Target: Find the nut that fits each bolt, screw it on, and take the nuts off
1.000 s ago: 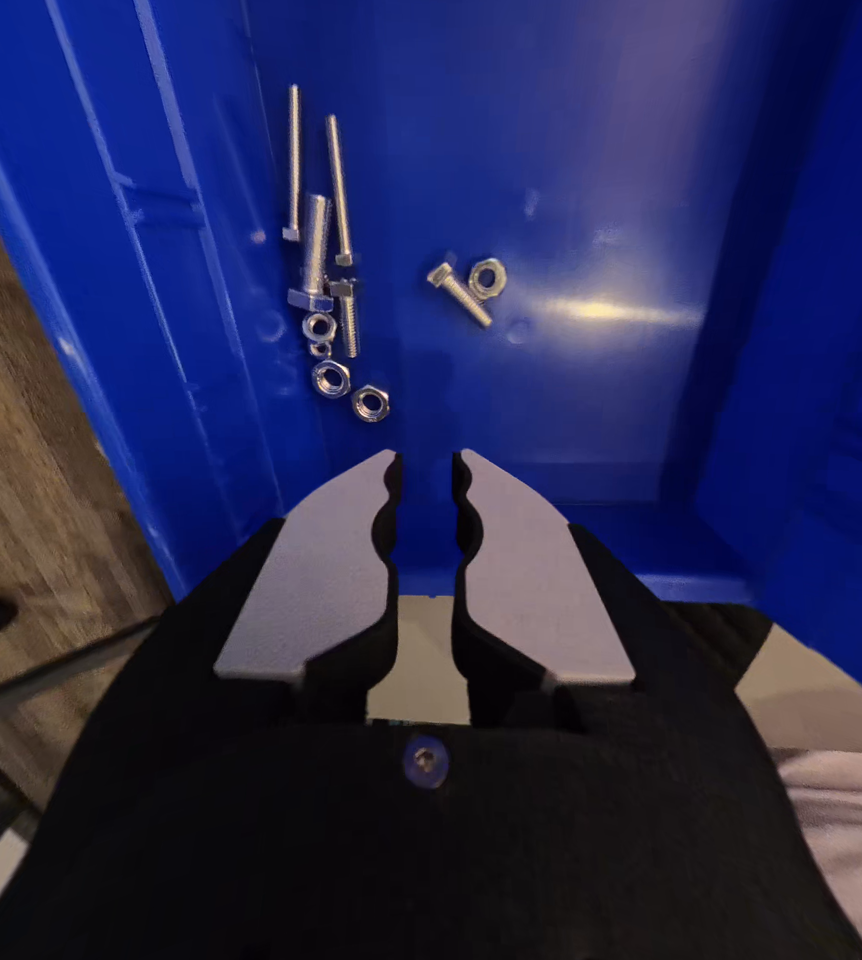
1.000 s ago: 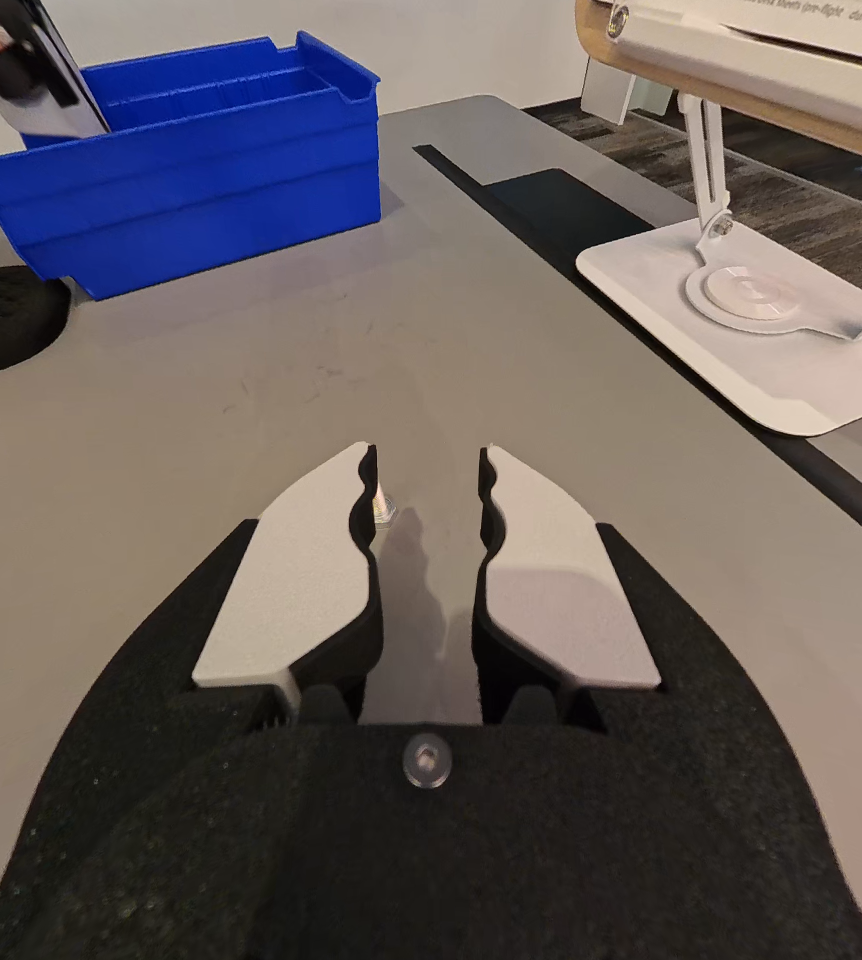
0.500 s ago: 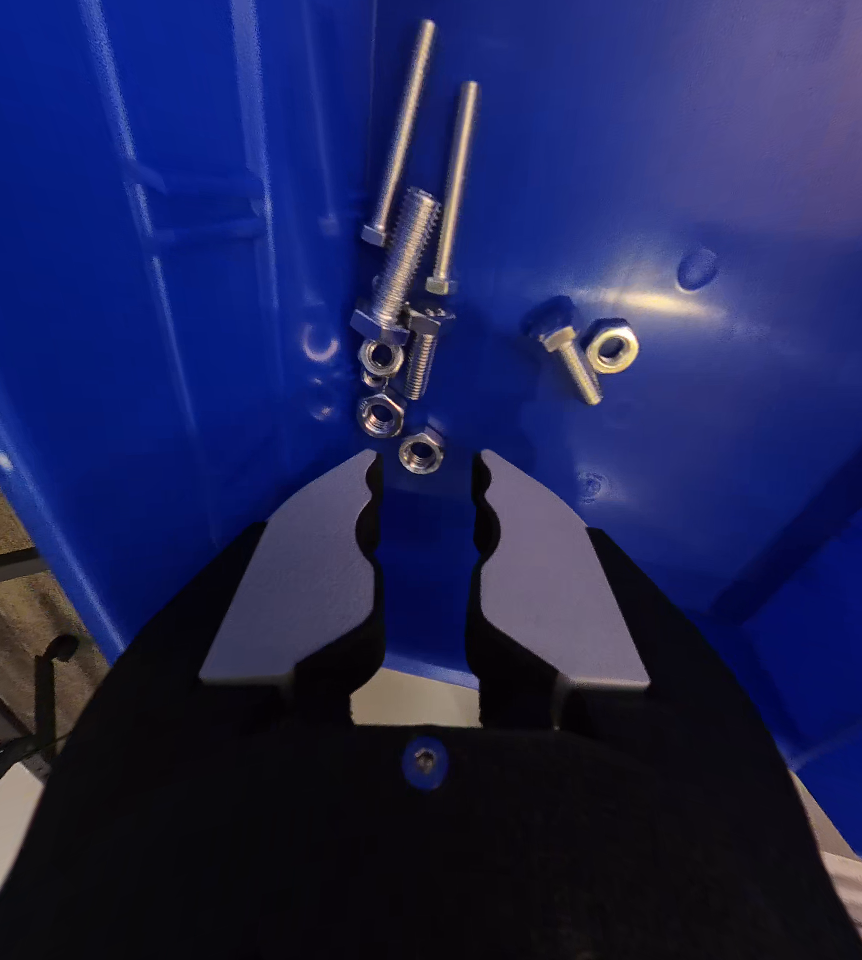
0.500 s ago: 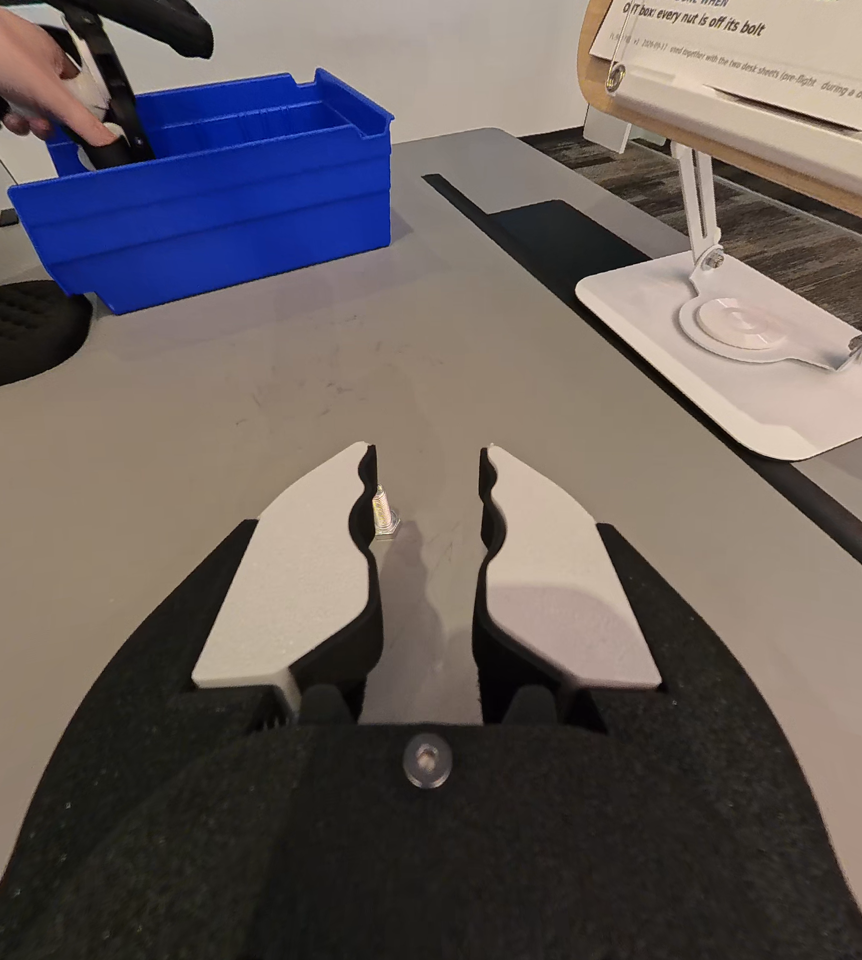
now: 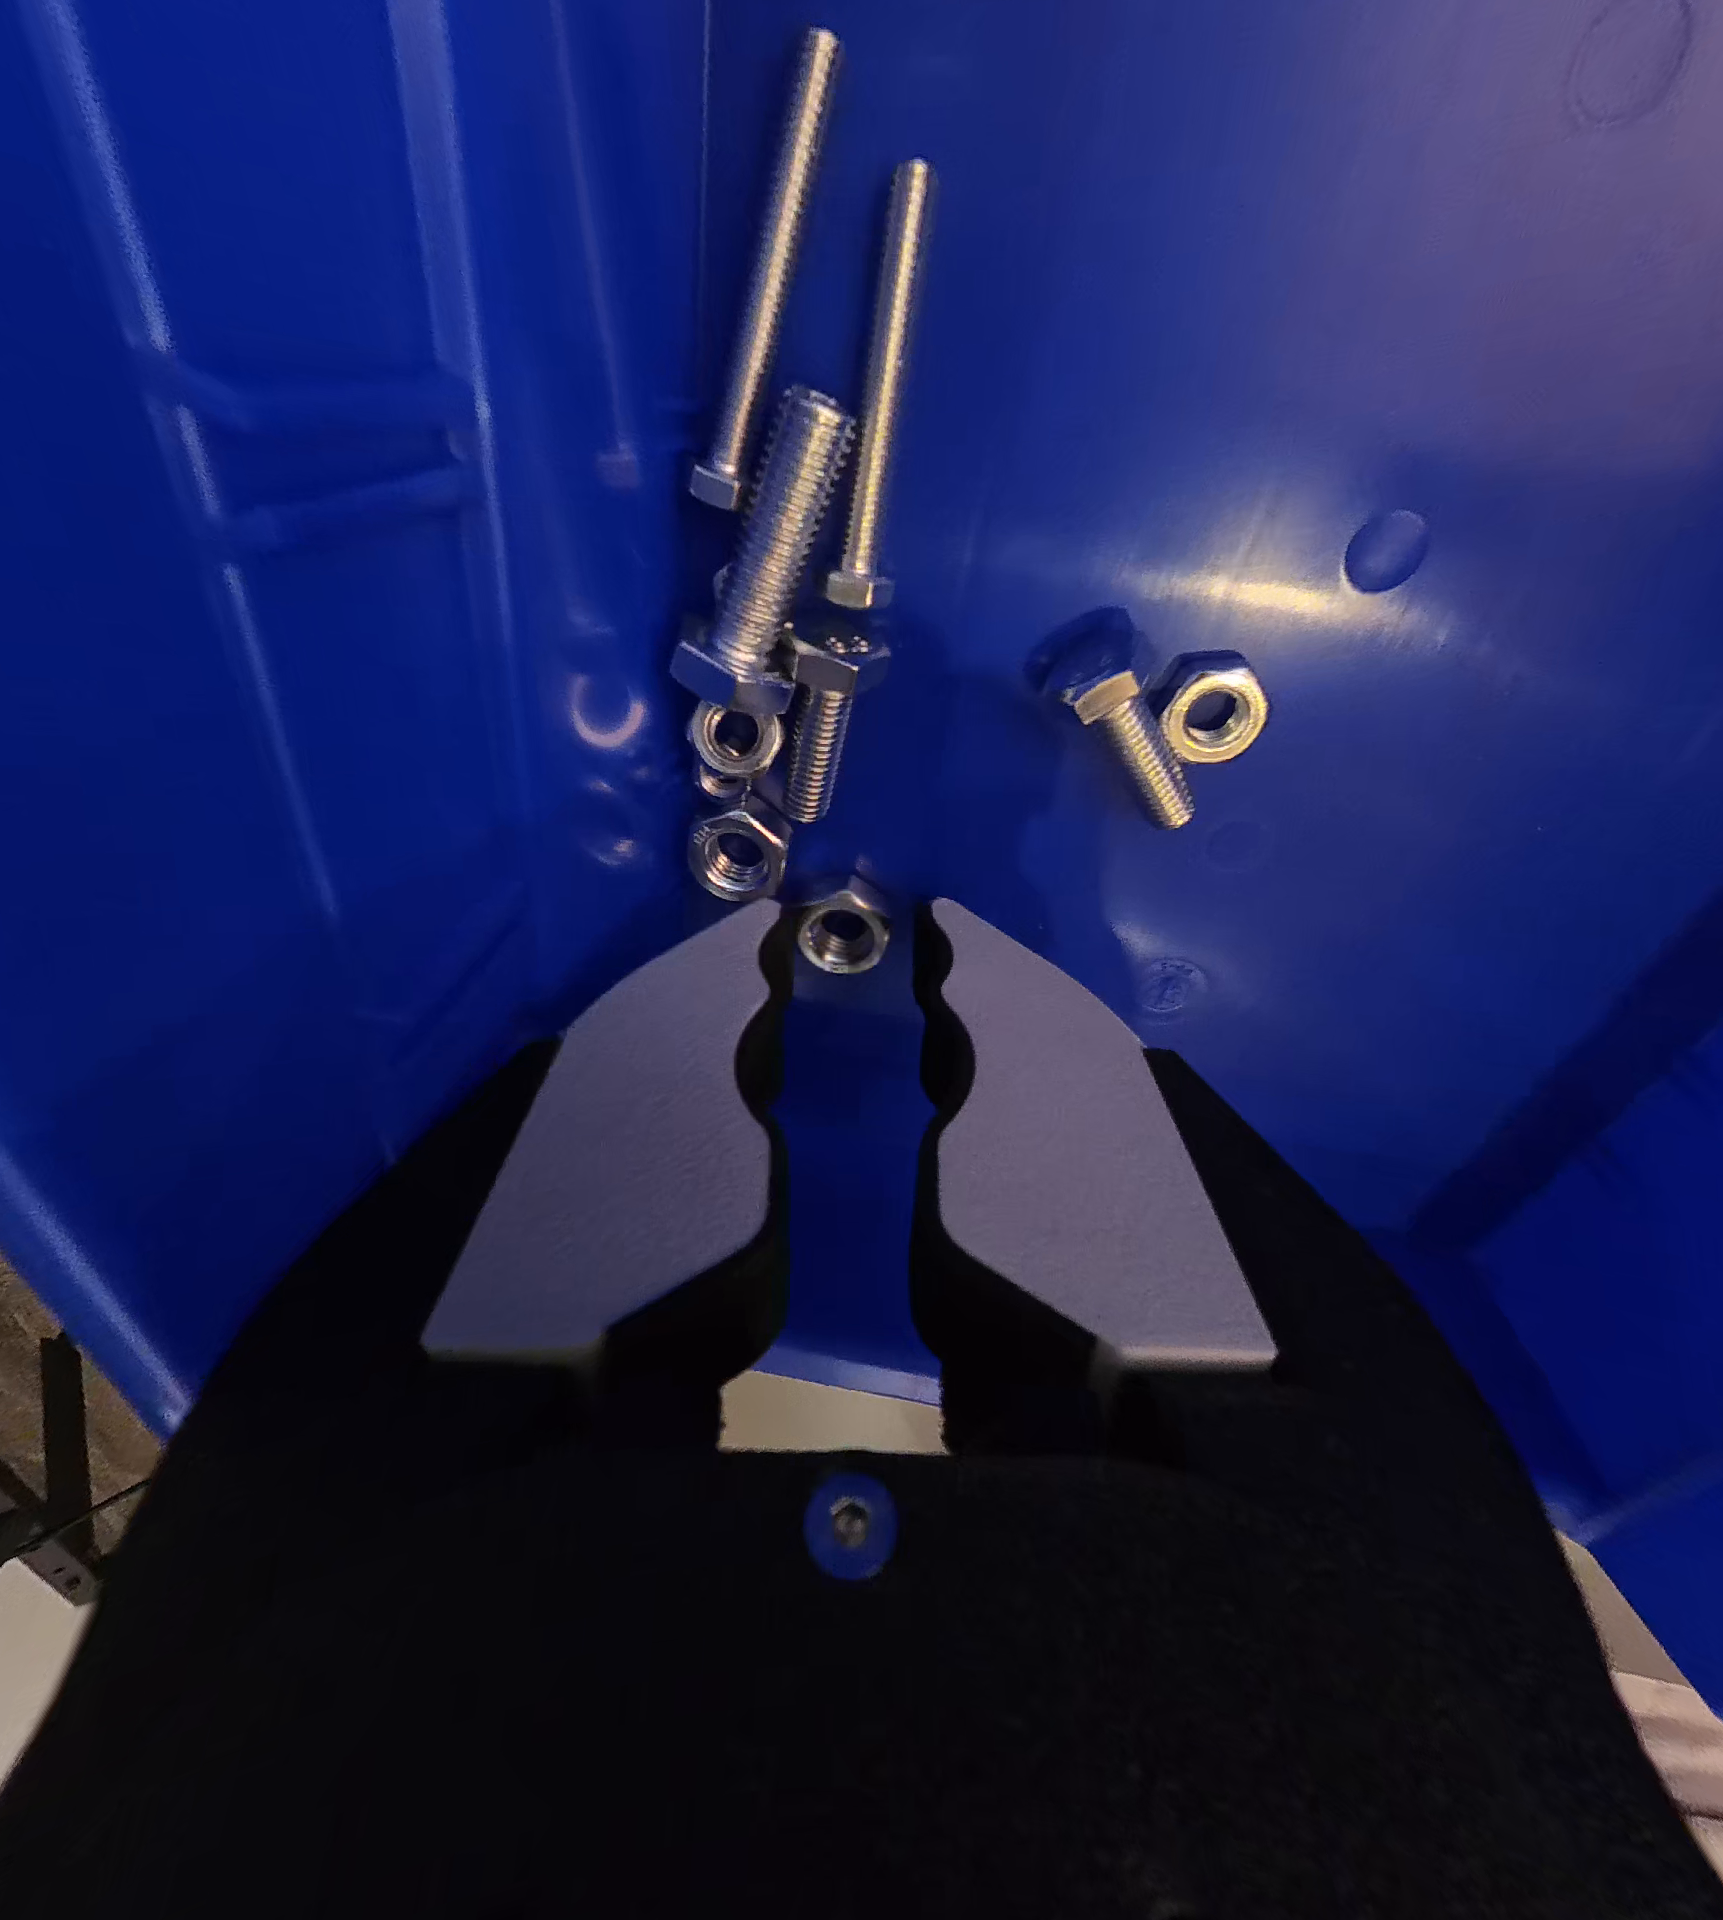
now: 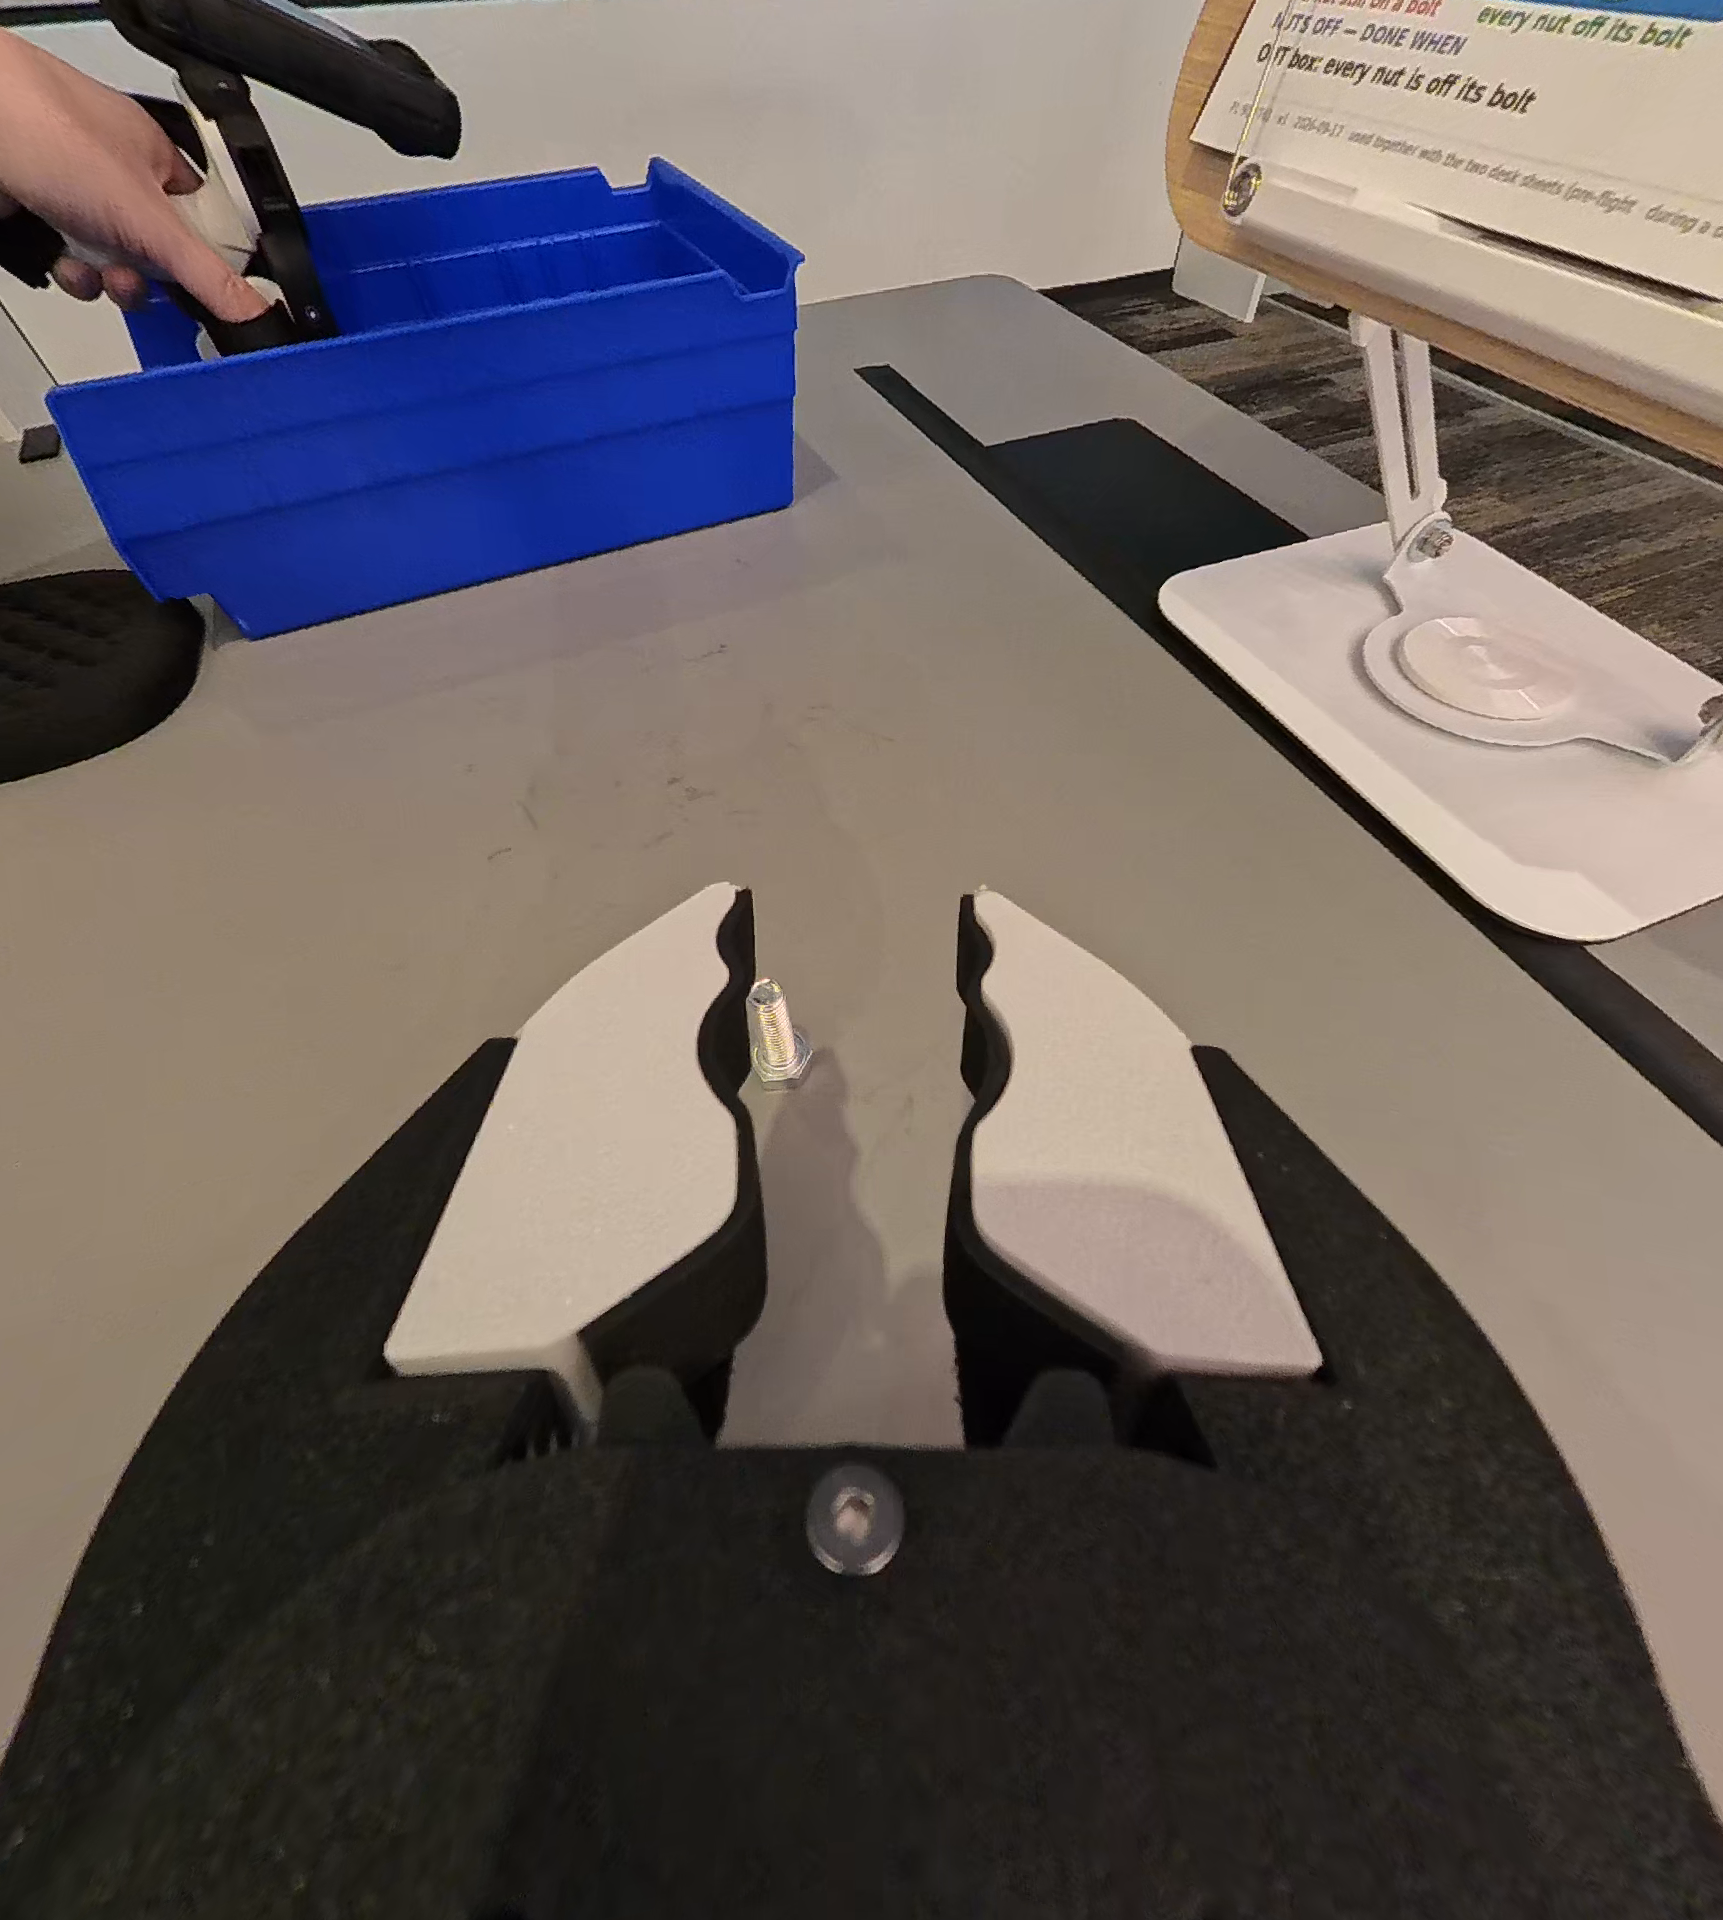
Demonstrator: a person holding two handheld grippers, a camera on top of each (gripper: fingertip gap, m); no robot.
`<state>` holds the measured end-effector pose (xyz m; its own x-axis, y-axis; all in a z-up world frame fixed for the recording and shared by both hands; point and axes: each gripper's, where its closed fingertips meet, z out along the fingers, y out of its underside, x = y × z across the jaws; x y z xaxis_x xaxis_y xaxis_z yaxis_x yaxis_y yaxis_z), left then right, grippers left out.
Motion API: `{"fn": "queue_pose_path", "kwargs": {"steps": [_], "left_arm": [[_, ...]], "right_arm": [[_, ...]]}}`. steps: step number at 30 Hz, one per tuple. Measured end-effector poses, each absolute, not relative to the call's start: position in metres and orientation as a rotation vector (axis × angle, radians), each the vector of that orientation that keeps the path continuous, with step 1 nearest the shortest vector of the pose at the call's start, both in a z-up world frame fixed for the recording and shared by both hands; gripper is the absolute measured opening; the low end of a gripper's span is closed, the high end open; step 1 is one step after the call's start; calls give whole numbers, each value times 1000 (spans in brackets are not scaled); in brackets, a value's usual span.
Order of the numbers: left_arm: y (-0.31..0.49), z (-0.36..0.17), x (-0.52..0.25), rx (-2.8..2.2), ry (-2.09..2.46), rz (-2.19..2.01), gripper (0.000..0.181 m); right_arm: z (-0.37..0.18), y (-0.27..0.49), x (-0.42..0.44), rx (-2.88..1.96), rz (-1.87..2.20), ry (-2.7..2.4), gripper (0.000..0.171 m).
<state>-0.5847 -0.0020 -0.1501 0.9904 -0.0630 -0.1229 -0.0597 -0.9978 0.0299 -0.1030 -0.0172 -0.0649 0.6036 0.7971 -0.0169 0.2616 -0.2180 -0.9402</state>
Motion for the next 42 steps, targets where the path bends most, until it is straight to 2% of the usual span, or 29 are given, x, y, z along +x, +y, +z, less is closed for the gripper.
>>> {"fn": "queue_pose_path", "kwargs": {"steps": [14, 18, 21, 23, 26, 29, 31, 35, 38, 42], "left_arm": [[-10, -149, -579, 3084, -200, -101, 17], [-6, -126, -573, 3174, -244, -97, 17], [-5, -86, -554, 3309, -331, -34, 17], [-6, -47, -521, 3443, -533, 94, 17], [-16, 12, -436, 3536, -1137, 403, 17], [-48, 32, -329, 3253, -1844, 705, 17], [-71, 11, -265, 2972, -2126, 759, 17], [-82, -77, -189, 2660, -2368, 472, 17], [-79, -129, -175, 2556, -2379, 334, 17], [-79, -146, -171, 2509, -2384, 341, 17]], "right_arm": [[-65, -17, -104, -1771, 631, -869, 37], [-65, -17, -104, -1770, 631, -869, 37], [-64, -17, -103, -1770, 627, -868, 37], [-62, -17, -102, -1765, 622, -866, 37], [-57, -17, -99, -1756, 620, -860, 37], [-52, -19, -94, -1750, 615, -859, 37], [-48, -20, -88, -1746, 604, -858, 37], [-37, -24, -72, -1729, 606, -825, 37], [-32, -28, -62, -1729, 636, -811, 37], [-34, -30, -58, -1737, 640, -826, 37]]}}
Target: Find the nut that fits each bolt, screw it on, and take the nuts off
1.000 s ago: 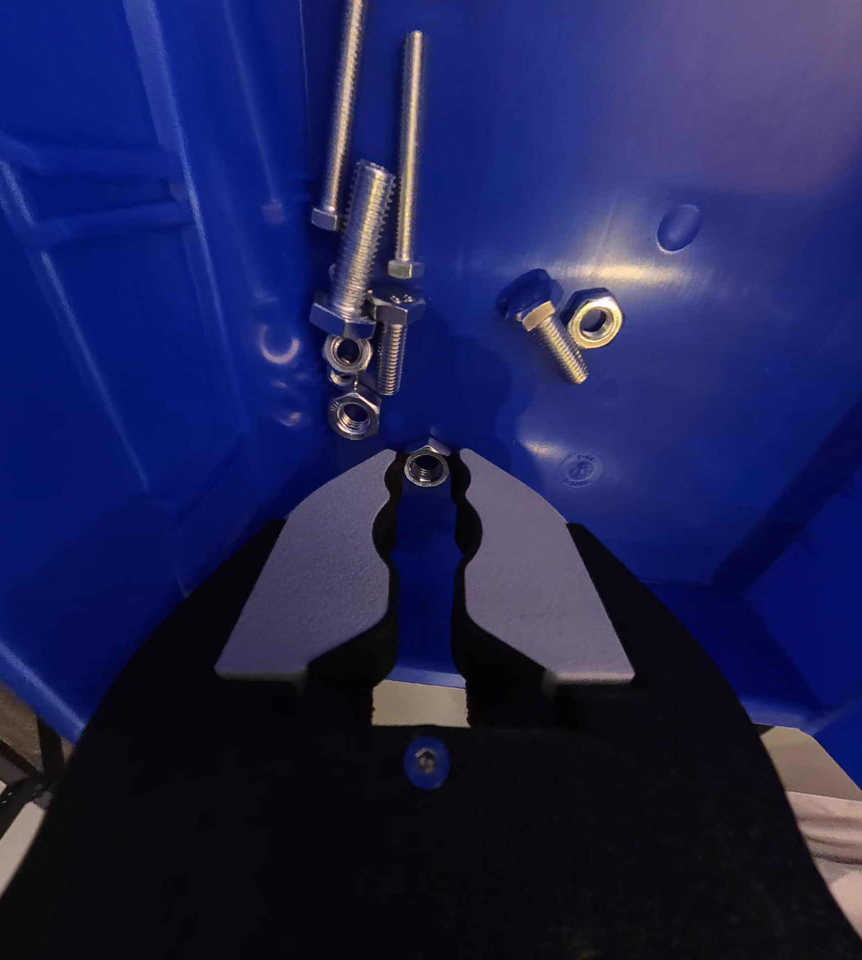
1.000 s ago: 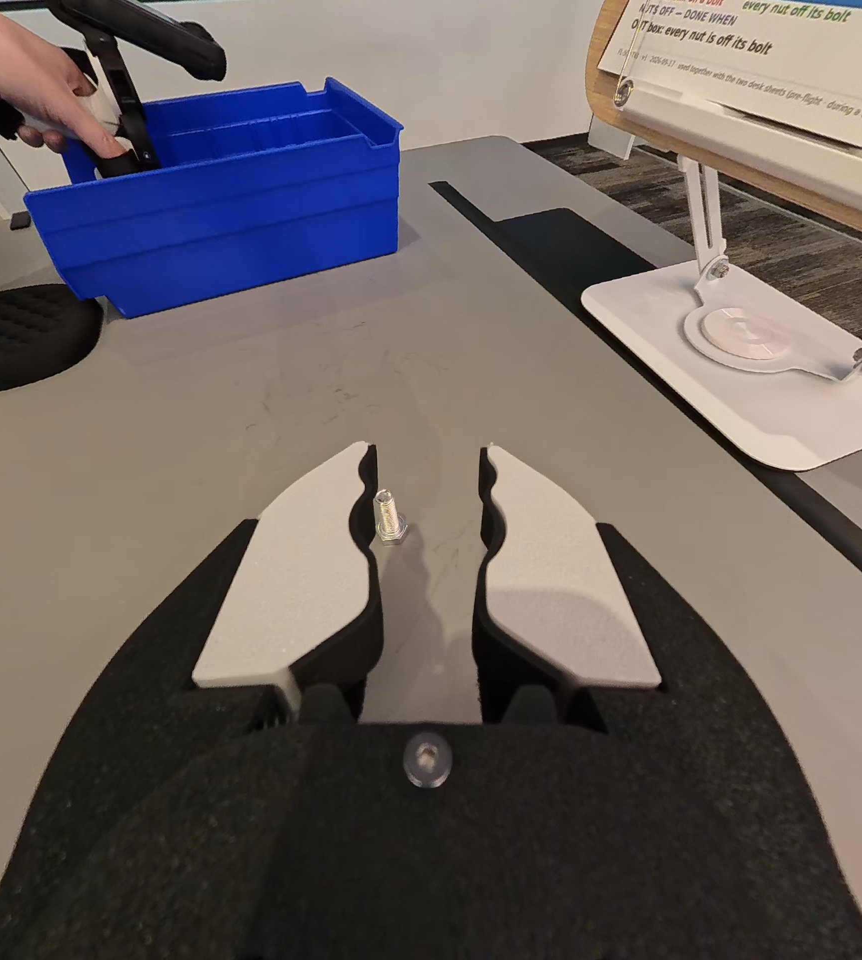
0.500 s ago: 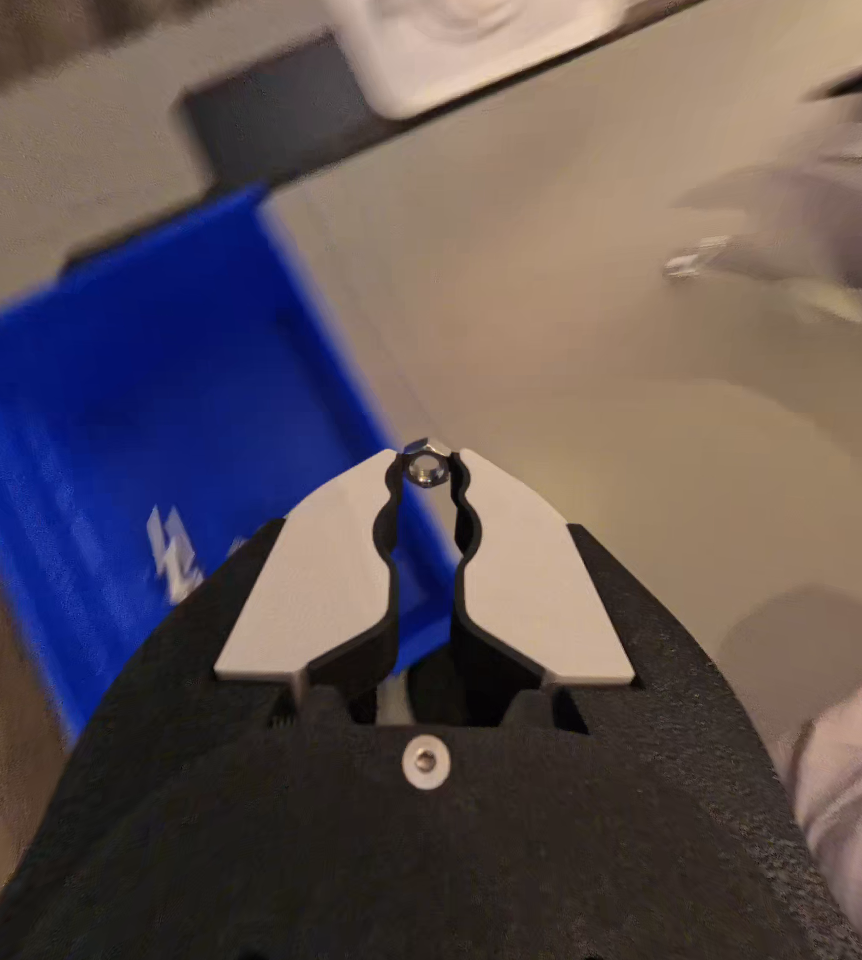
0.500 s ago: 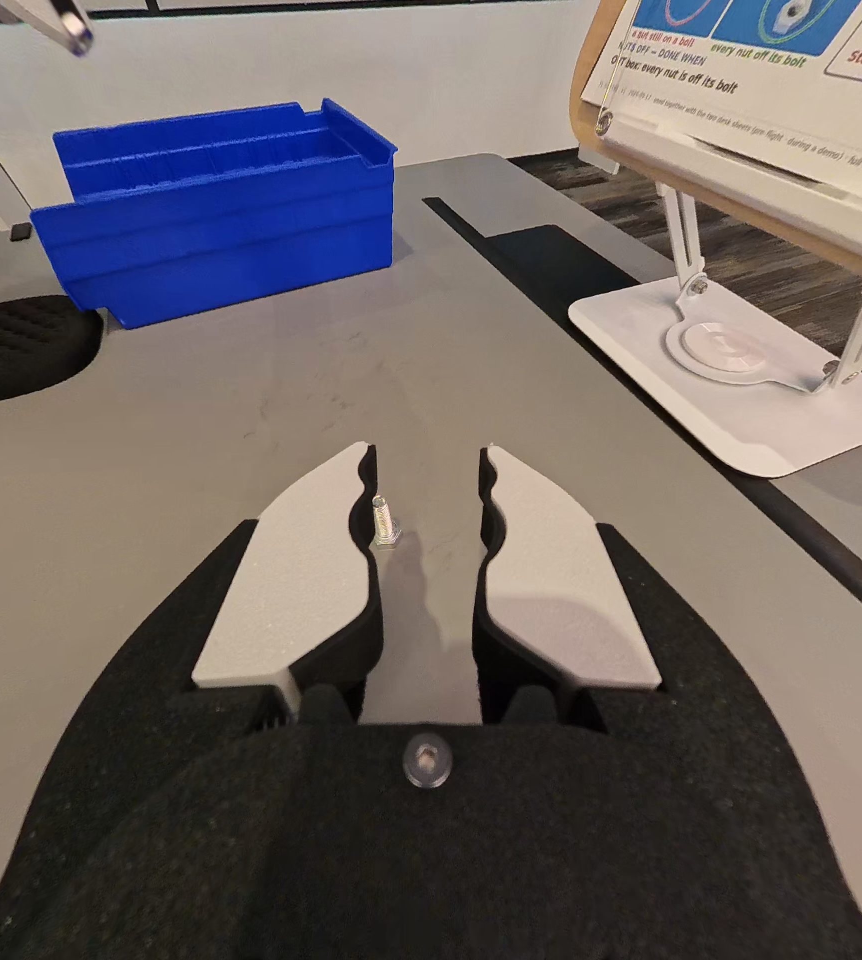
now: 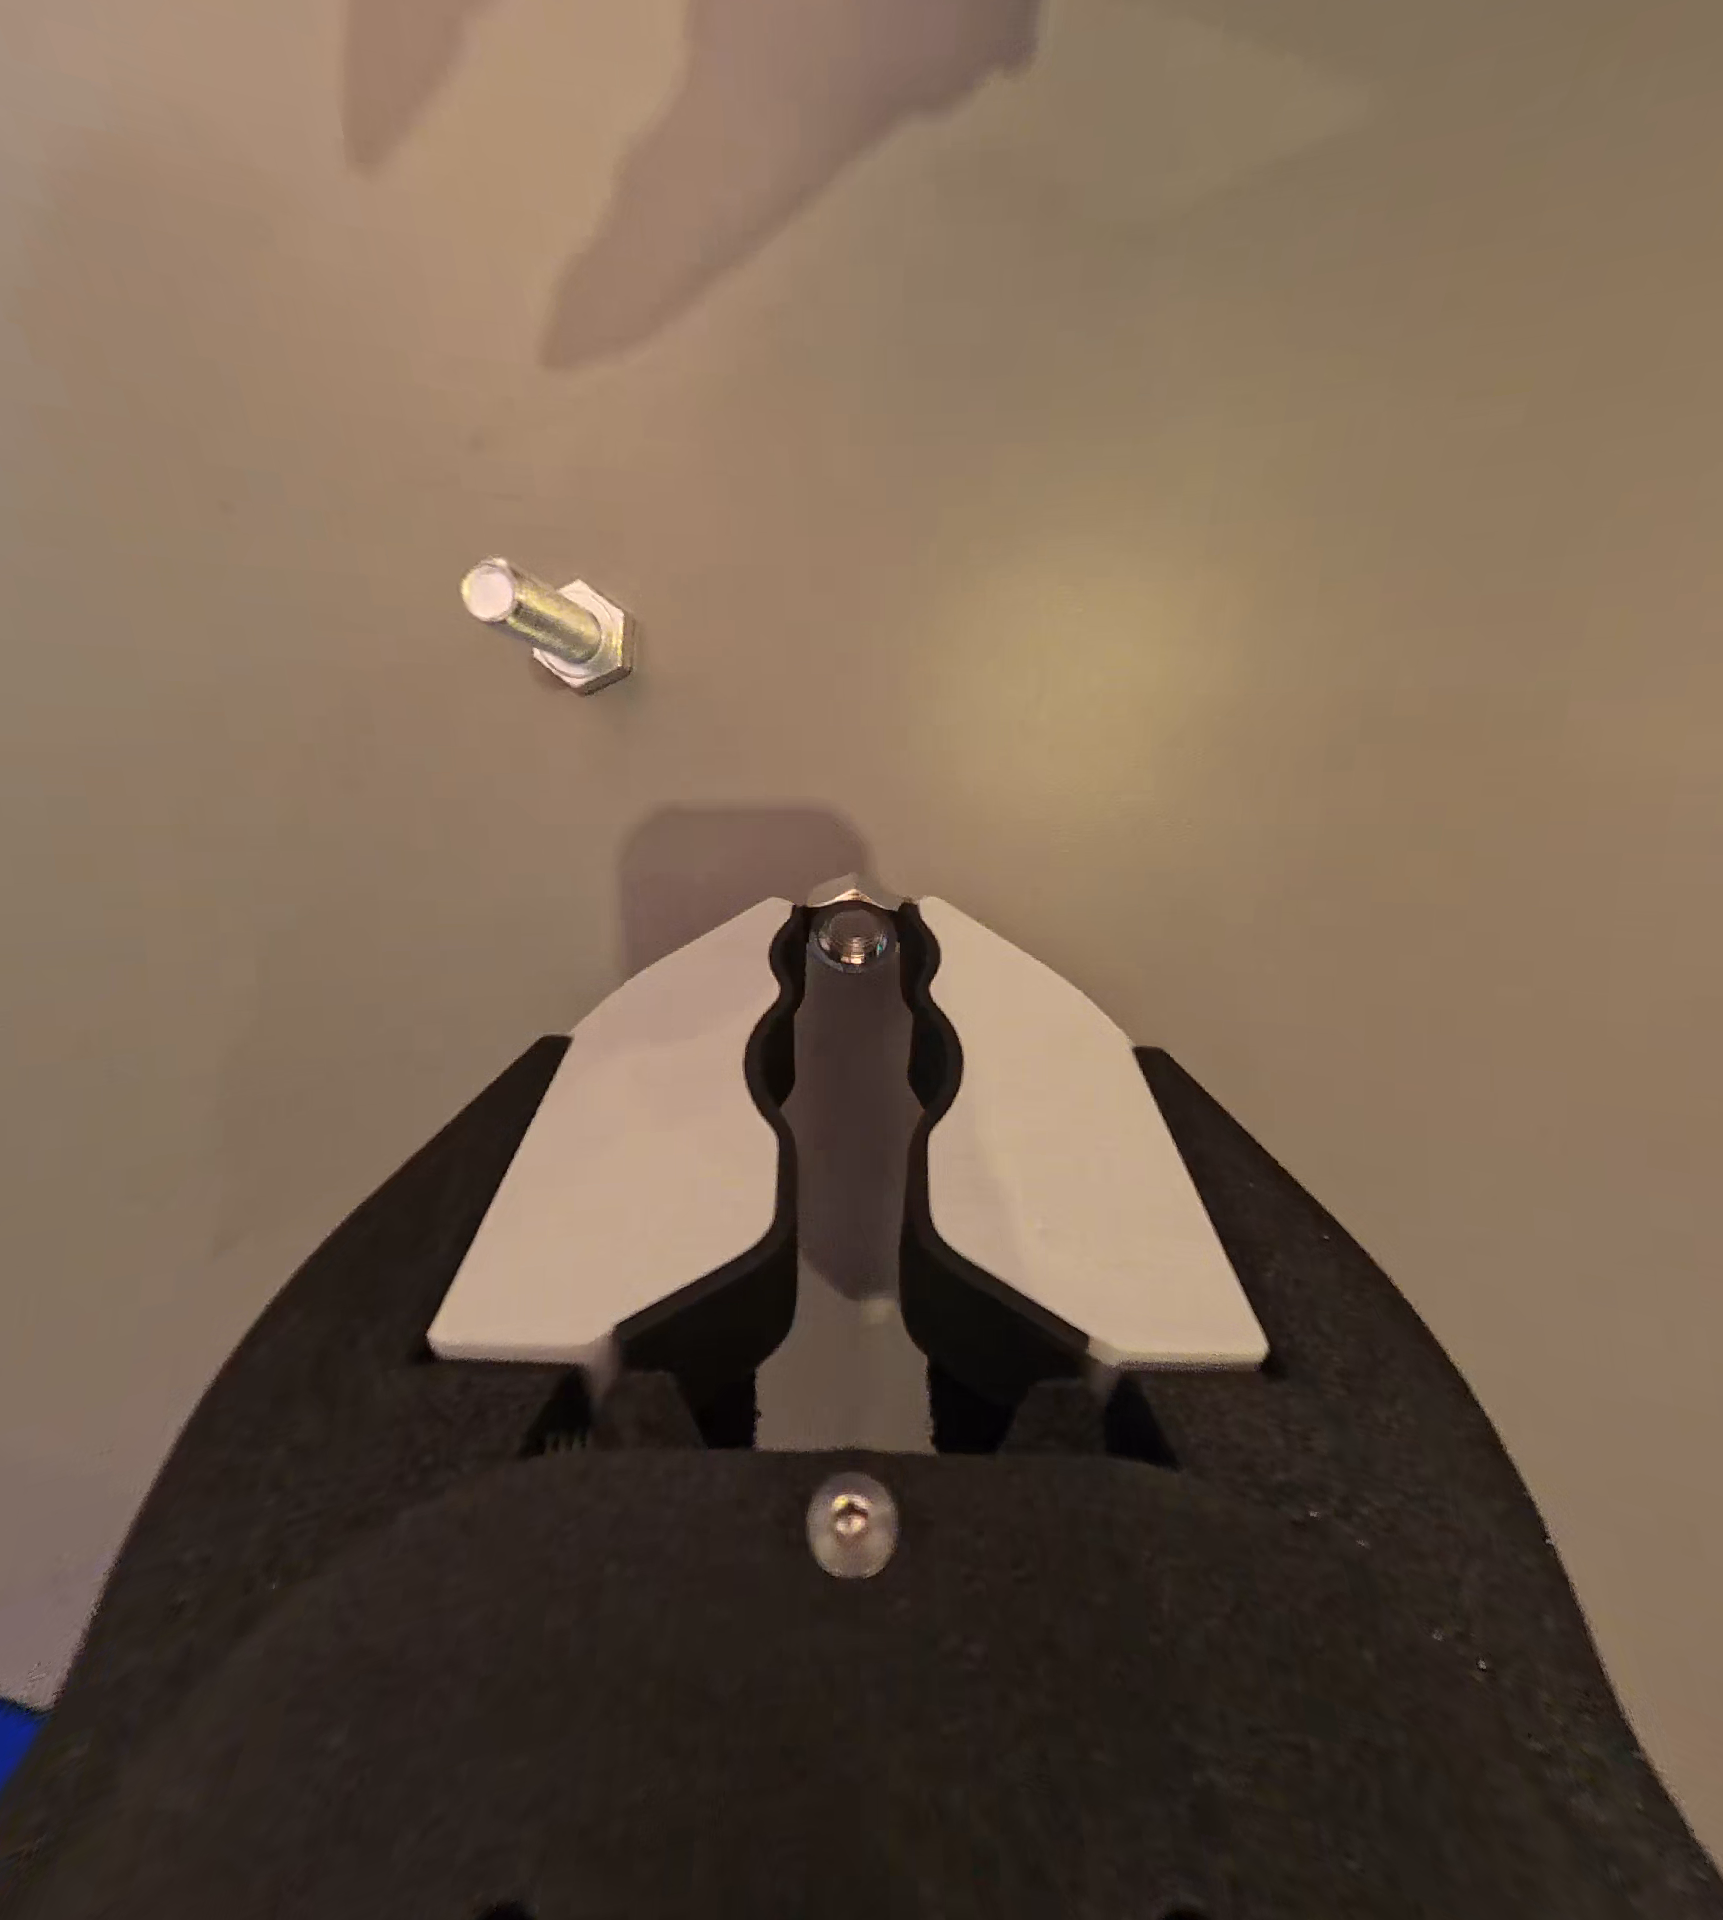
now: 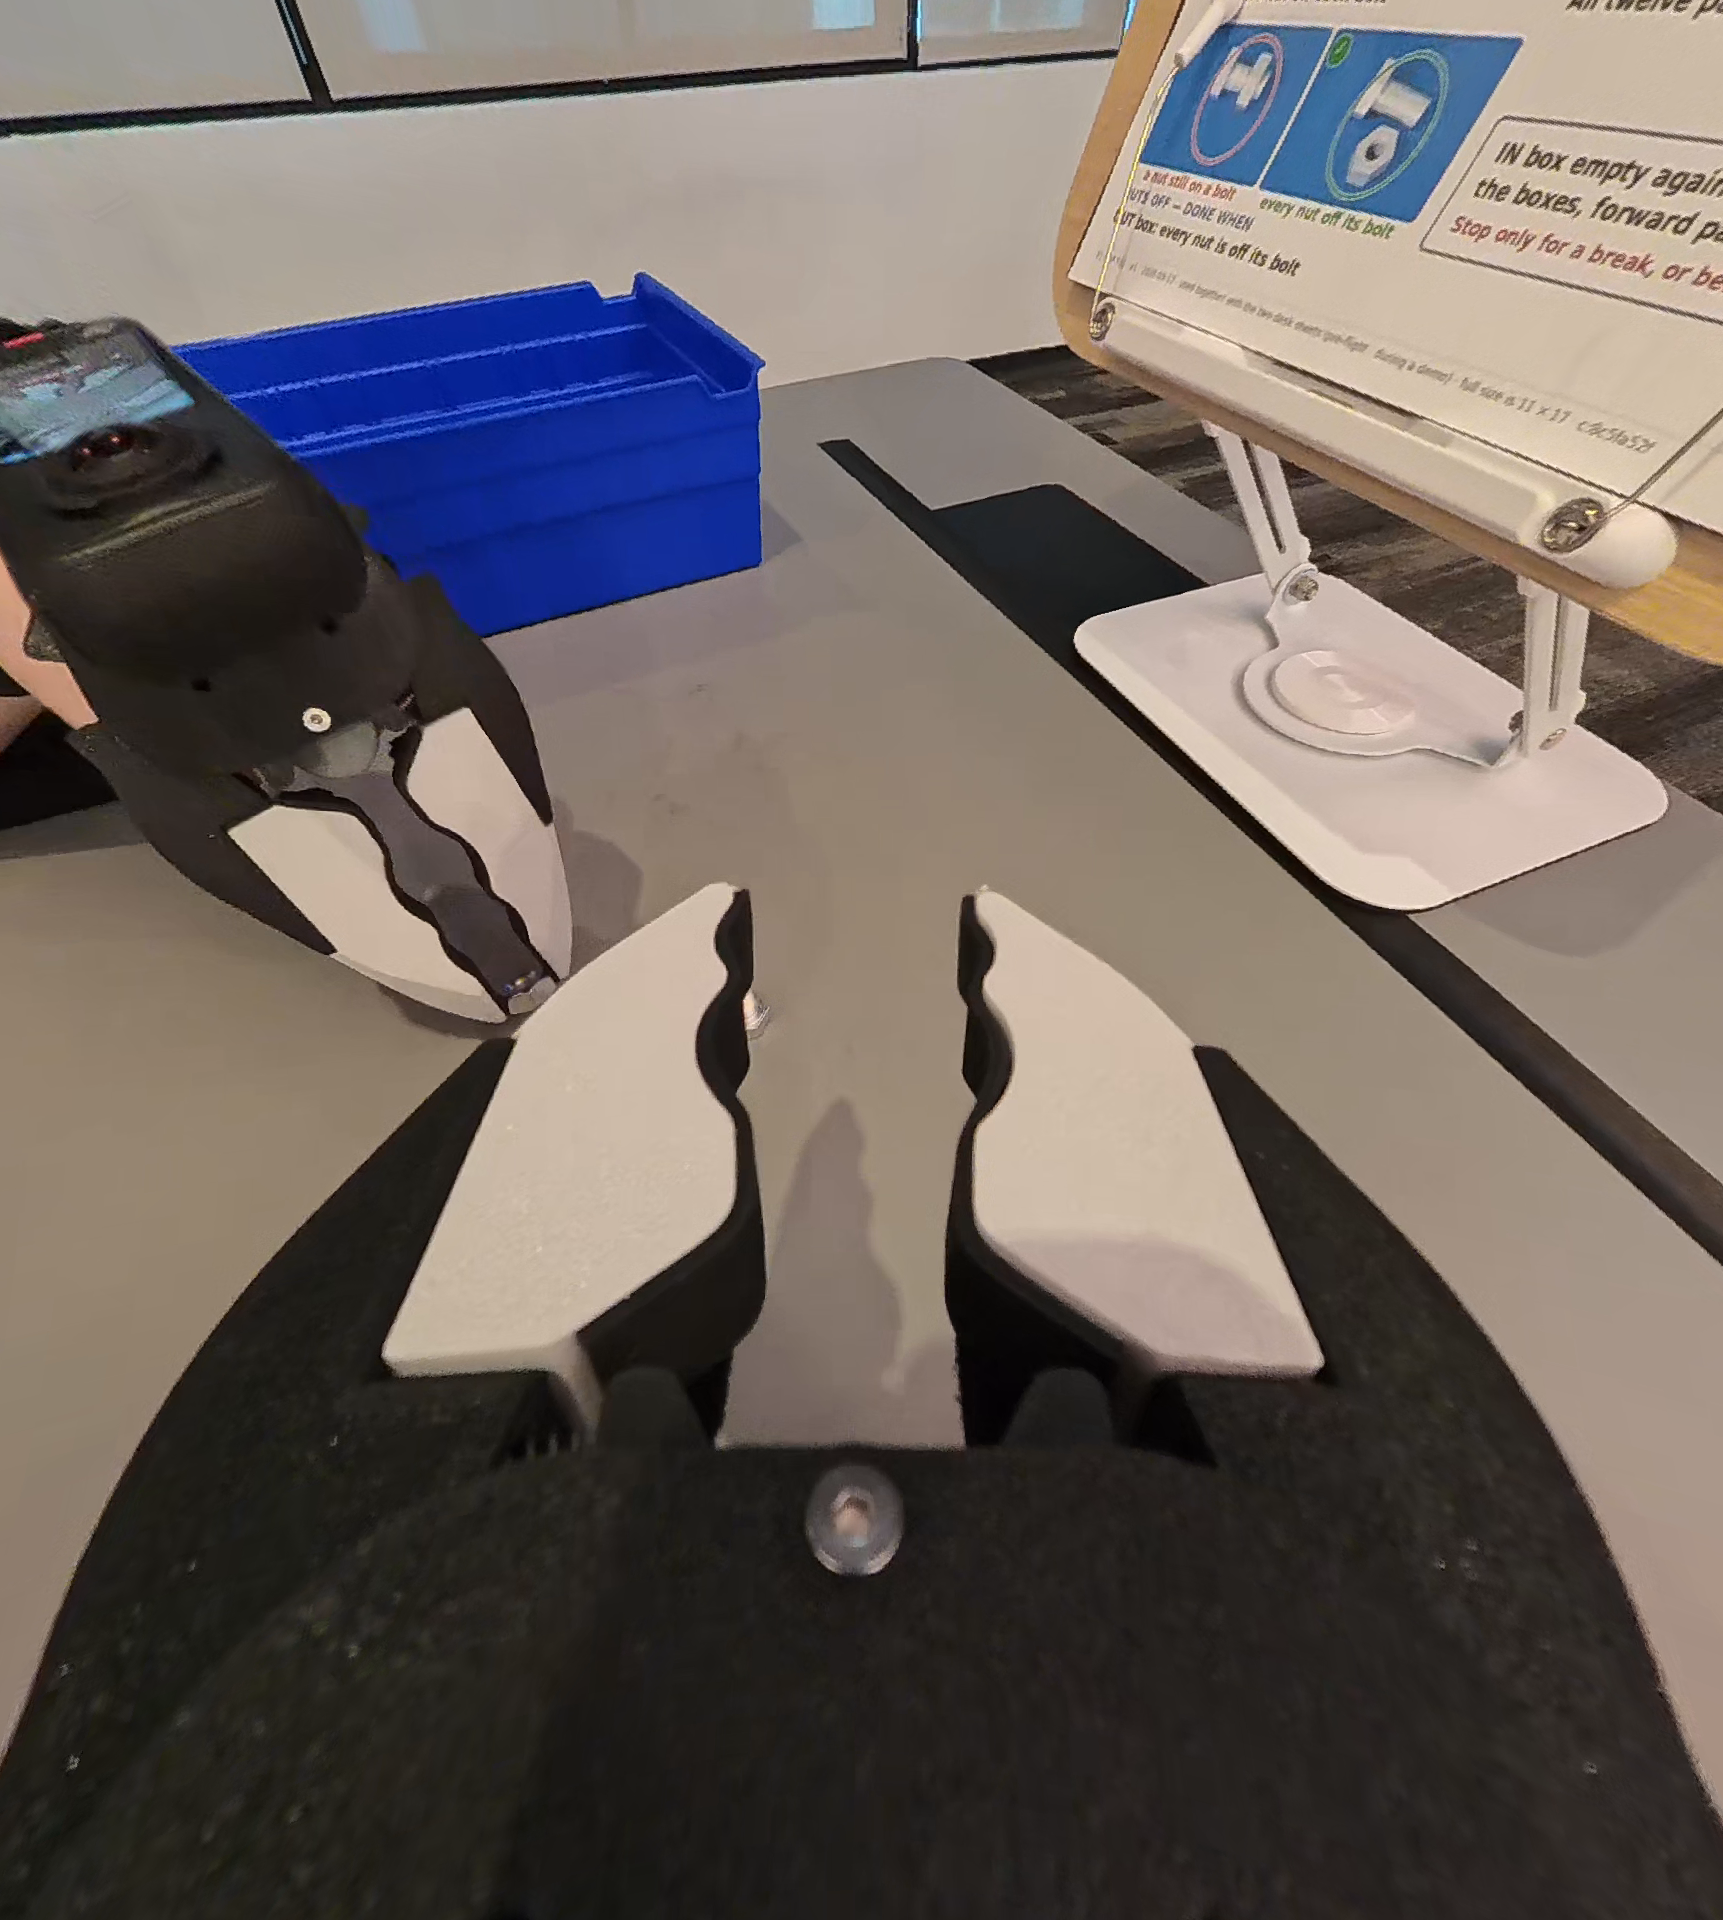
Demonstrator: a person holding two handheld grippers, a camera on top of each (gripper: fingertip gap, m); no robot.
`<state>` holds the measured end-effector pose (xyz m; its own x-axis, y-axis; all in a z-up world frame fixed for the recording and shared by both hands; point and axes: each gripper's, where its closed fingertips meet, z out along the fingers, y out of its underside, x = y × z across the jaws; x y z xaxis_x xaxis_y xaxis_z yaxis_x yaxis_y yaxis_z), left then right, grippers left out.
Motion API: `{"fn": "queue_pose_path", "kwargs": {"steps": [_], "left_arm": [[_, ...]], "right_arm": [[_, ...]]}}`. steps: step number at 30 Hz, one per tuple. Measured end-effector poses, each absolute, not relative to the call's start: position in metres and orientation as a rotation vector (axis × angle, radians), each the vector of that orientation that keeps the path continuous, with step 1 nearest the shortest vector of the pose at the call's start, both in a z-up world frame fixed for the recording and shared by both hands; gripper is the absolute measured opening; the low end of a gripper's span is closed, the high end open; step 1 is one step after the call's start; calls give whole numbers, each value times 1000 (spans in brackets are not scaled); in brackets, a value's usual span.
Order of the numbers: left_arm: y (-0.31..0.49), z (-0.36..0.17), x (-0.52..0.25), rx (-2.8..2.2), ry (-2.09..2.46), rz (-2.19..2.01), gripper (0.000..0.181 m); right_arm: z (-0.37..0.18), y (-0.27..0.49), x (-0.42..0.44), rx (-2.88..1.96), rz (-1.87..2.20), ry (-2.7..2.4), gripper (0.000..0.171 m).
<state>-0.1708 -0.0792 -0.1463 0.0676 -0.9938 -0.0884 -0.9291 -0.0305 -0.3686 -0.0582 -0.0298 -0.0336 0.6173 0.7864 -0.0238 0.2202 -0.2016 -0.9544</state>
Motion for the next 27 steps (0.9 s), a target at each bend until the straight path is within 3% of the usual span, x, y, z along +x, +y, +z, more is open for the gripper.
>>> {"fn": "queue_pose_path", "kwargs": {"steps": [15, 17, 20, 27], "left_arm": [[-84, -155, -155, -1923, 2002, -214, 17], [-81, -153, -155, -1917, 1979, -223, 24], [-77, -141, -160, -1940, 1927, -291, 39], [-49, -85, -181, -1972, 1637, -591, 41]], "right_arm": [[-91, -36, -91, -1868, 703, -1004, 38], [-97, -36, -94, -1878, 713, -1006, 37], [-105, -35, -102, -1885, 703, -1014, 36], [-120, -27, -122, -1903, 595, -1081, 31]]}}
